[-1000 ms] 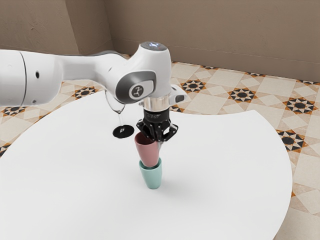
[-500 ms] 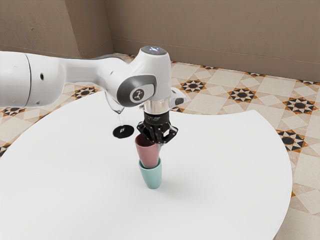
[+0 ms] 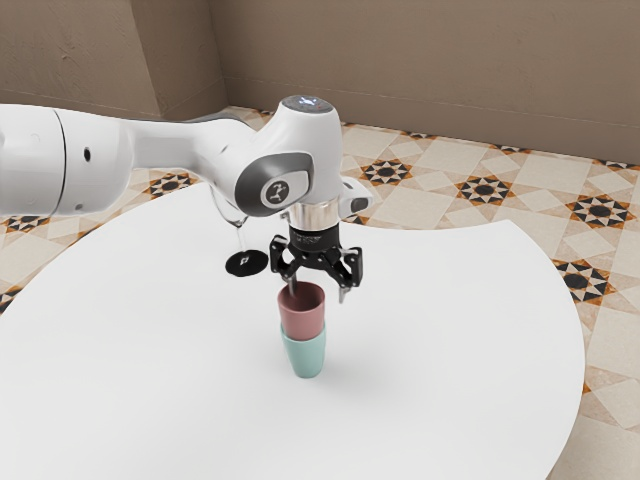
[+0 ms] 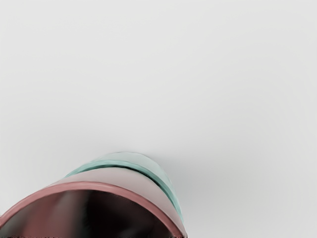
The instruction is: Place the left cup onto the right cup
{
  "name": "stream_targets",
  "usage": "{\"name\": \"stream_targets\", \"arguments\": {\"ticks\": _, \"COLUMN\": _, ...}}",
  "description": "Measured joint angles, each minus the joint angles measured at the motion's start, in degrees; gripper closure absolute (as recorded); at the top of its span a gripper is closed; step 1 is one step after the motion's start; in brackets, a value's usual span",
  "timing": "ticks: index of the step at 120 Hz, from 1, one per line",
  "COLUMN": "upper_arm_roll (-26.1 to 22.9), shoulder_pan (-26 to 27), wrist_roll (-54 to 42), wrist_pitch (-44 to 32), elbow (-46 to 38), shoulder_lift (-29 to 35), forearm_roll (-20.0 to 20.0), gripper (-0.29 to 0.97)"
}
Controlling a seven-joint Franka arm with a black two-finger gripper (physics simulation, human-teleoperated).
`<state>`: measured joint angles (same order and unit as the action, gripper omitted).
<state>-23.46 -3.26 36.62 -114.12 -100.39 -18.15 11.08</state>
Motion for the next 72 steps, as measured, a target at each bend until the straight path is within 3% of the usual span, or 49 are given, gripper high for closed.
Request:
{"name": "stream_targets", "arguments": {"ticks": 26, "upper_arm_roll": -0.07, "shoulder_pan": 0.03, "wrist_roll": -0.05, "wrist_pitch": -0.48, "elbow": 0.15, "shoulder_lift": 1.45, "forearm_roll": -0.25, "gripper": 0.03}}
{"name": "stream_targets", "arguments": {"ticks": 64, "upper_arm_roll": 3.0, "shoulder_pan": -1.33, "wrist_roll": -0.23, "wrist_pitch": 5.02, "elbow": 0.13, "shoulder_lift": 13.14, "forearm_roll": -2.63, "gripper": 0.01}}
{"name": "stream_targets", "arguments": {"ticks": 72, "upper_arm_roll": 5.66, "shoulder_pan": -0.82, "wrist_roll": -1.01, "wrist_pitch": 7.13, "elbow": 0.41, "shoulder_lift": 15.36, "forearm_roll": -2.85, "gripper": 0.01}}
